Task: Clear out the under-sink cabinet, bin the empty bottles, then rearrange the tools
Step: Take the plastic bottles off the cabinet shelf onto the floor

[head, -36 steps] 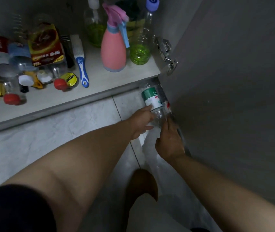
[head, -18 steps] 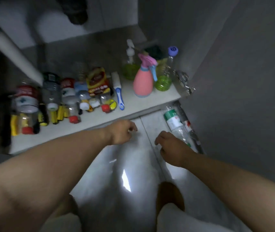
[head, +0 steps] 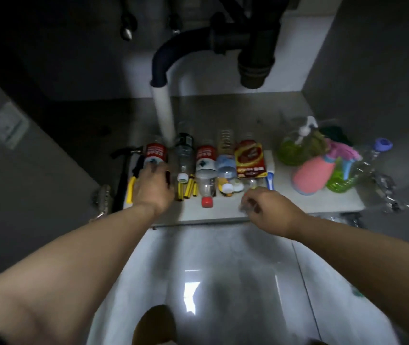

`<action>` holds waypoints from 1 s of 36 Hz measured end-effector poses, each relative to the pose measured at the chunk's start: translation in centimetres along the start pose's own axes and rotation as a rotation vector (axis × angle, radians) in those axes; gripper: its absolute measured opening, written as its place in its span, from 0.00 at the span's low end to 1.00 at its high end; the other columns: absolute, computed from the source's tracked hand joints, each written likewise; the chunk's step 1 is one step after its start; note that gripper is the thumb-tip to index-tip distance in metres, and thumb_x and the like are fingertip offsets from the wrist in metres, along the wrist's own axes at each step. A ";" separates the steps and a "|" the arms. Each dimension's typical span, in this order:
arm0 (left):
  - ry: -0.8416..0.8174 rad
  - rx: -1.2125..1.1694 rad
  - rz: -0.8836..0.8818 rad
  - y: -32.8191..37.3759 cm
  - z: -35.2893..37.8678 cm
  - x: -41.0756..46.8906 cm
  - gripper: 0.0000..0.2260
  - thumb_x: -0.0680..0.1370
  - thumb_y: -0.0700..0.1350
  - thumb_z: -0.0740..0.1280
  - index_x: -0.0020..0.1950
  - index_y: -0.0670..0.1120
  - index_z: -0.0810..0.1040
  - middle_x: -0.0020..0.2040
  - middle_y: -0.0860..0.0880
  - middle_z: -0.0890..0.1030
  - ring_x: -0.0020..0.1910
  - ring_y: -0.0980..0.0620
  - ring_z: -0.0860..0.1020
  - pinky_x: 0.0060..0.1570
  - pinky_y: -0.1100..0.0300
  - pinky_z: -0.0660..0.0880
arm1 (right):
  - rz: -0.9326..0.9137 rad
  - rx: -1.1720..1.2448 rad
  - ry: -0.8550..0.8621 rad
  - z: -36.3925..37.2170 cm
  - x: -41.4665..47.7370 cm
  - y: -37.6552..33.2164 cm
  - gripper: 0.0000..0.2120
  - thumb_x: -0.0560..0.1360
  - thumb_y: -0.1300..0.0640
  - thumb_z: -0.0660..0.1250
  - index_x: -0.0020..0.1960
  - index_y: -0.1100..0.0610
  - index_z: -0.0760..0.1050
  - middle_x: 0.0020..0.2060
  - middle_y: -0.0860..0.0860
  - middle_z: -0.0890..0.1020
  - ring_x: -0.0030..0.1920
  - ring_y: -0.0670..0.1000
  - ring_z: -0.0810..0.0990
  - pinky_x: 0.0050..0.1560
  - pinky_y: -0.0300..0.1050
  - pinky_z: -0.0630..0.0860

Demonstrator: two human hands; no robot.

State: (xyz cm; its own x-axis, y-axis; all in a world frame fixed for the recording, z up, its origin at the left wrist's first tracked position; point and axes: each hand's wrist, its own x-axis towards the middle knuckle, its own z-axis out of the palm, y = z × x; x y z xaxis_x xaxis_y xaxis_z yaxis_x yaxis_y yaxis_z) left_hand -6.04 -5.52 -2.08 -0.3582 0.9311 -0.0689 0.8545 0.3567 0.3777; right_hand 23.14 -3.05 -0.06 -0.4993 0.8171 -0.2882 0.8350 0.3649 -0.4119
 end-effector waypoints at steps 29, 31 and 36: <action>-0.010 -0.582 -0.308 -3.5 1.1 1.3 0.24 0.71 0.49 0.77 0.62 0.50 0.71 0.54 0.50 0.82 0.45 0.52 0.80 0.45 0.60 0.75 | 0.353 0.067 0.352 2.3 8.8 -5.6 0.36 0.76 0.59 0.71 0.76 0.62 0.55 0.69 0.63 0.65 0.55 0.64 0.80 0.46 0.47 0.71; -0.103 -0.651 -0.249 -2.1 0.1 0.6 0.22 0.71 0.45 0.77 0.61 0.46 0.73 0.53 0.47 0.84 0.47 0.49 0.83 0.48 0.52 0.81 | 0.303 0.101 0.345 1.1 7.3 -5.0 0.35 0.76 0.54 0.71 0.75 0.61 0.57 0.70 0.62 0.65 0.60 0.65 0.78 0.52 0.50 0.74; -0.336 -0.653 -0.065 3.7 -3.7 -1.8 0.20 0.73 0.40 0.76 0.62 0.46 0.73 0.47 0.45 0.83 0.35 0.55 0.82 0.27 0.63 0.75 | 0.105 0.168 0.246 -2.6 0.6 -1.4 0.36 0.74 0.48 0.71 0.75 0.59 0.59 0.68 0.59 0.68 0.64 0.62 0.75 0.61 0.53 0.74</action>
State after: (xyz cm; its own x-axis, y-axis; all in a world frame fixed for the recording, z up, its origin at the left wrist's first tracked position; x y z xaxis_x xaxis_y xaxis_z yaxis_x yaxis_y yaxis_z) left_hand -3.64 -6.16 2.85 -0.1761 0.9201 -0.3498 0.3996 0.3916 0.8288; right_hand 22.32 -1.91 2.57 -0.3241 0.9374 -0.1277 0.8188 0.2104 -0.5342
